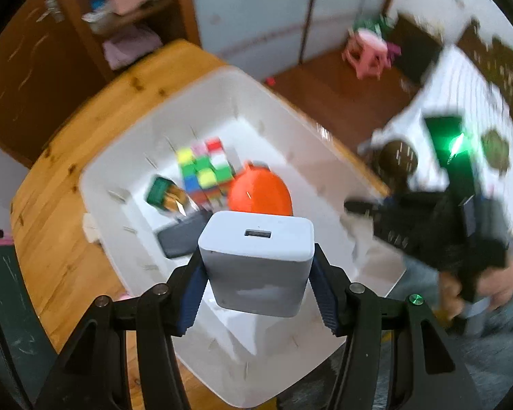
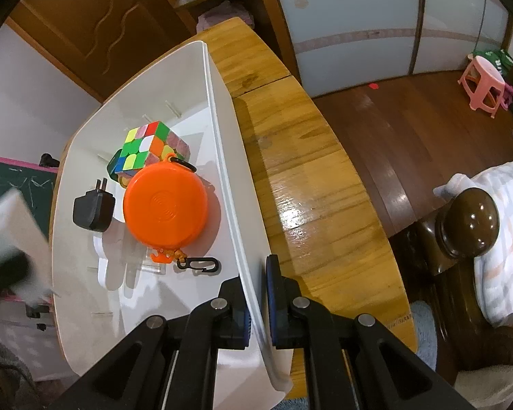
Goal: Organize rigid objects
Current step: 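Carry the white charger into the bin and open the left gripper, then withdraw the left gripper and move it to the beige wedge object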
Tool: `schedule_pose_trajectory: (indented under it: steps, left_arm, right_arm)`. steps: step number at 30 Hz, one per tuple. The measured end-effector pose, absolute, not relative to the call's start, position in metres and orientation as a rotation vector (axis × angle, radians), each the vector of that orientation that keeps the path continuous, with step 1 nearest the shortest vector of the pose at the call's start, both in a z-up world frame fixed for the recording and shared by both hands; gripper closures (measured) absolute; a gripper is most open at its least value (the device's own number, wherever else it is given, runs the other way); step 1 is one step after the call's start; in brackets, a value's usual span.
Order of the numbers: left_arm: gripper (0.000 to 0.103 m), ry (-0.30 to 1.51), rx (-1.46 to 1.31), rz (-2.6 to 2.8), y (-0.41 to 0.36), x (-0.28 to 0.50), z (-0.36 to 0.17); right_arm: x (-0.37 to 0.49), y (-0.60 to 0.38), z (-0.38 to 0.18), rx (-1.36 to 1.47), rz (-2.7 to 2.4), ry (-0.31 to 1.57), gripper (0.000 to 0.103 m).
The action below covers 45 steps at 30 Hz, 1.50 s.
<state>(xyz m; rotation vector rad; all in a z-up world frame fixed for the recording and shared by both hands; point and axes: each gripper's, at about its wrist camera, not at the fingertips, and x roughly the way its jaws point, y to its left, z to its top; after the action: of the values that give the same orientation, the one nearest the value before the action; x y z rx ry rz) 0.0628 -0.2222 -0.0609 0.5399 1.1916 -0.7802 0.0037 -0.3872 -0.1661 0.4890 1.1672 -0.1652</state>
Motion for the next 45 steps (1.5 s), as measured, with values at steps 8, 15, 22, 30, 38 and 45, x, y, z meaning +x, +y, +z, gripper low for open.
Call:
schedule_pose_trajectory:
  steps: [8,15,22,30,38,45]
  left_arm:
    - [0.043,1.319,0.67,-0.77,-0.244,0.048,-0.123]
    - [0.042,1.371,0.703,-0.766,-0.249,0.044,-0.147]
    - [0.027,1.363,0.668,-0.797,-0.252,0.042,-0.144]
    - [0.024,1.315,0.627,-0.82,-0.246,0.039,-0.125]
    - [0.024,1.25,0.534,-0.795,-0.202,0.058,-0.081]
    - [0.024,1.148,0.413,-0.681,-0.139,0.079,-0.024]
  right_arm:
    - [0.003,-0.386,-0.167,0.471,-0.151,1.16,0.095]
    - [0.003,-0.386,-0.167,0.467,-0.151,1.158,0.095]
    - [0.003,-0.385,-0.167,0.47,-0.159,1.16,0.095]
    - [0.004,-0.386,-0.167,0.477,-0.168,1.165,0.095]
    - [0.004,-0.385,-0.167,0.479,-0.182,1.17,0.095]
    - [0.006,-0.384,-0.166,0.474,-0.196,1.177,0.096]
